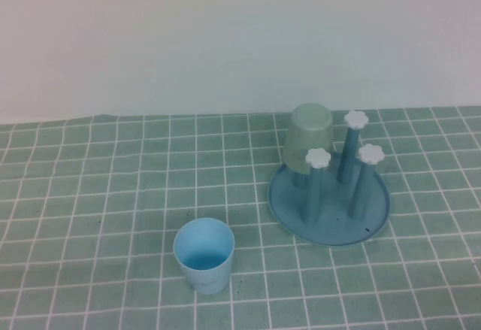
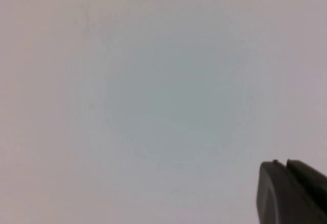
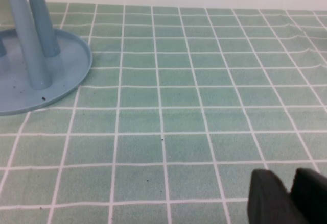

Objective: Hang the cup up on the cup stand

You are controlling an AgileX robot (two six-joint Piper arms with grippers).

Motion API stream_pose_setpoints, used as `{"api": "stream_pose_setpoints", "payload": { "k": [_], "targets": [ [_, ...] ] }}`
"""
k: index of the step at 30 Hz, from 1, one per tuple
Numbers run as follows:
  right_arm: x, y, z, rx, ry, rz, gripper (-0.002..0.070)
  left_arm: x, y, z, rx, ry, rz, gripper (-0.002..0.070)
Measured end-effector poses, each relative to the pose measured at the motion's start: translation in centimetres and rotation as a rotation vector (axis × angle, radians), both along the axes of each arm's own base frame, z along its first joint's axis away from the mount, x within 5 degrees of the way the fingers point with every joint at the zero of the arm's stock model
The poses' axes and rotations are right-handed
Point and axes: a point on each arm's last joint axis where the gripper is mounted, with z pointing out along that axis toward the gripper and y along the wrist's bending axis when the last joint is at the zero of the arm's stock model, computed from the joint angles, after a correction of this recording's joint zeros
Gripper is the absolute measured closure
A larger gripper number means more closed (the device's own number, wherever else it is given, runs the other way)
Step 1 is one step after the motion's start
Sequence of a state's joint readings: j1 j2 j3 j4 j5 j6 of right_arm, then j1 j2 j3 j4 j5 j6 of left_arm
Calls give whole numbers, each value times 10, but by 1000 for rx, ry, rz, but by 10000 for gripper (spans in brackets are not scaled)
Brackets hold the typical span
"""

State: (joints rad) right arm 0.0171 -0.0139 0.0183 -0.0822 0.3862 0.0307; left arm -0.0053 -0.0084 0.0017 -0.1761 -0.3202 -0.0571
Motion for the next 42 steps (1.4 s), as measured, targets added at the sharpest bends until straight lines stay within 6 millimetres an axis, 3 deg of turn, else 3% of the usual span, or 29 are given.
{"api": "stream_pose_setpoints", "payload": {
  "k": [10, 16, 22, 28, 33, 36, 42],
  "targets": [
    [0, 0, 0, 0, 0, 0, 559, -1, 1, 2, -21, -27, 2, 676],
    [0, -1, 0, -42, -1, -1, 559, -3, 3, 7, -221, -97, -57, 676],
    [1, -3, 1, -101, -26, 2, 559, 0, 2, 0, -417, -23, -143, 676],
    [6, 4, 24, 240, -297, -12, 559, 1, 1, -2, -504, -1, -176, 676],
    [5, 1, 46, 318, -536, -13, 559, 1, 1, -3, -507, 18, -176, 676],
    [4, 0, 51, 482, -595, -32, 559, 2, 1, -4, -534, 23, -185, 676],
    [3, -2, 55, 705, -630, -48, 559, 1, 5, -3, -822, -21, -238, 676]
  ]
}}
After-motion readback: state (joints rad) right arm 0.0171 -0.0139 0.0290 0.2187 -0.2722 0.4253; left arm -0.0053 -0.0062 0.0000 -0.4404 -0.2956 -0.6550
